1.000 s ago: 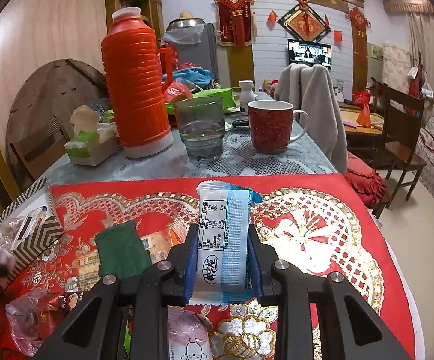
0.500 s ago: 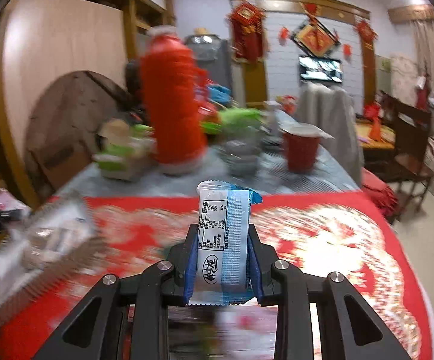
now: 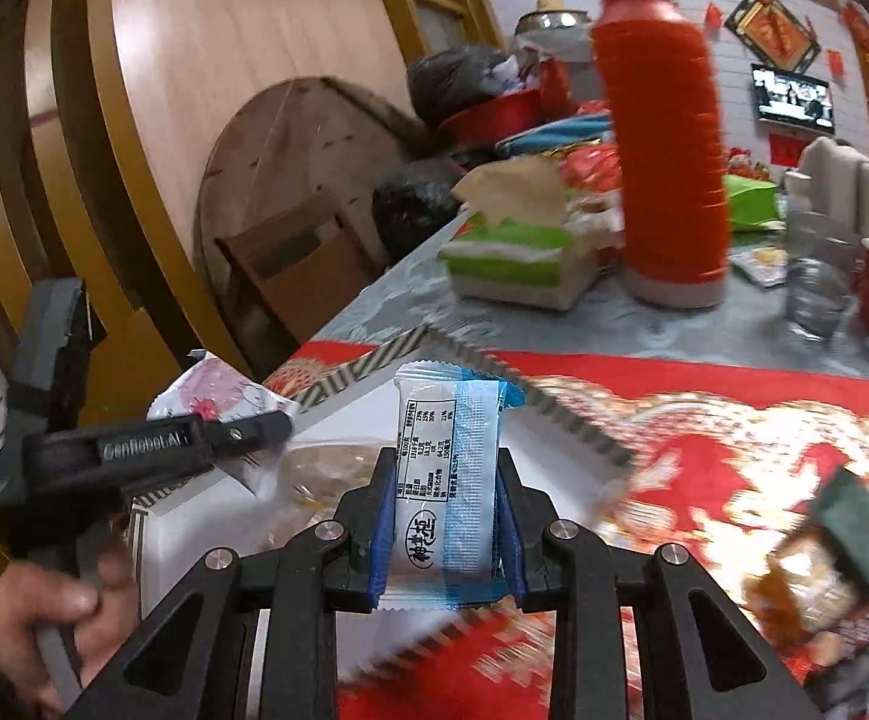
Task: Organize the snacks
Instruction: 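Carry both packets over the white tray and open both tools to drop them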
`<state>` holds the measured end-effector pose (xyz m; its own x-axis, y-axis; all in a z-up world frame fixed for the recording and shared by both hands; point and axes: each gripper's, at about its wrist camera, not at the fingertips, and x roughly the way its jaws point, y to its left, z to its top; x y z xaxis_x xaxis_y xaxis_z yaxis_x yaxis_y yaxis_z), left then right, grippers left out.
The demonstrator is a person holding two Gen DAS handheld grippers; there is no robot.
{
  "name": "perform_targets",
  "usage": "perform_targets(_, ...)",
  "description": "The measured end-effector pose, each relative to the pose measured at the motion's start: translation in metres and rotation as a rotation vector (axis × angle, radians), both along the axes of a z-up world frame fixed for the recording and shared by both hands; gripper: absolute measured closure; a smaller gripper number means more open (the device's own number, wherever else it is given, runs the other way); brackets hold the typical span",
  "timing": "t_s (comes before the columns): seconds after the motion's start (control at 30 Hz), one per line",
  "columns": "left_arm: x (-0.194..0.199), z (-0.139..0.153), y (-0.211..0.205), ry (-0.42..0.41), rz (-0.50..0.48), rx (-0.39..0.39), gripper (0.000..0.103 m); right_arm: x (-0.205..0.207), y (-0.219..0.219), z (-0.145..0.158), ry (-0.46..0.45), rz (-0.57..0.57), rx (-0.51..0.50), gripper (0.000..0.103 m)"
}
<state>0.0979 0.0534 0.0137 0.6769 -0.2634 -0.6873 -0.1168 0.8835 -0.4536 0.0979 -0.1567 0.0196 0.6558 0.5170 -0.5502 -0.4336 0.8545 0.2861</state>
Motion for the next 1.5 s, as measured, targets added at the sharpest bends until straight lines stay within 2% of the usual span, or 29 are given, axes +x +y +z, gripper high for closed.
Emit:
perform_targets(0.23, 0.003, -0.004, -0.013, 0.010, -0.014, 0.055, 0.088, -0.013, 0.026, -0.023, -0.113, -0.046, -0.096, 0.075)
perform_targets(0.4, 0.003, -0.006, -0.014, 0.017, -0.008, 0.069, 0.088, -0.015, 0.024, -0.021, -0.131, -0.050, -0.078, 0.075)
perform_targets(0.93, 0.004, -0.007, -0.018, 0.032, -0.016, 0.081, 0.087, -0.021, 0.030, -0.018, -0.156, -0.049, -0.114, 0.075)
perform_targets(1.0, 0.005, -0.008, -0.019, 0.049, -0.012, 0.089, 0.081, -0.021, 0.033, -0.018, -0.158, -0.045, -0.126, 0.074)
perform_targets(1.07, 0.006, -0.010, -0.020, 0.060, -0.007, 0.090, 0.057, -0.022, 0.034, -0.018, -0.163, -0.048, -0.139, 0.068)
perform_targets(1.1, 0.006, -0.010, -0.020, 0.060, -0.005, 0.090, 0.051, -0.022, 0.035, -0.018, -0.167, -0.050, -0.142, 0.061)
perform_targets(1.13, 0.006, -0.010, -0.020, 0.057, -0.002, 0.088, 0.045, -0.023, 0.034, -0.018, -0.172, -0.052, -0.141, 0.058)
perform_targets(1.2, 0.005, -0.009, -0.020, 0.046, 0.004, 0.090, 0.044, -0.024, 0.032, -0.017, -0.183, -0.058, -0.134, 0.053)
perform_targets(1.5, 0.001, -0.003, -0.014, 0.003, 0.033, 0.043, 0.036, -0.032, 0.030, -0.013, -0.227, -0.077, -0.122, 0.051)
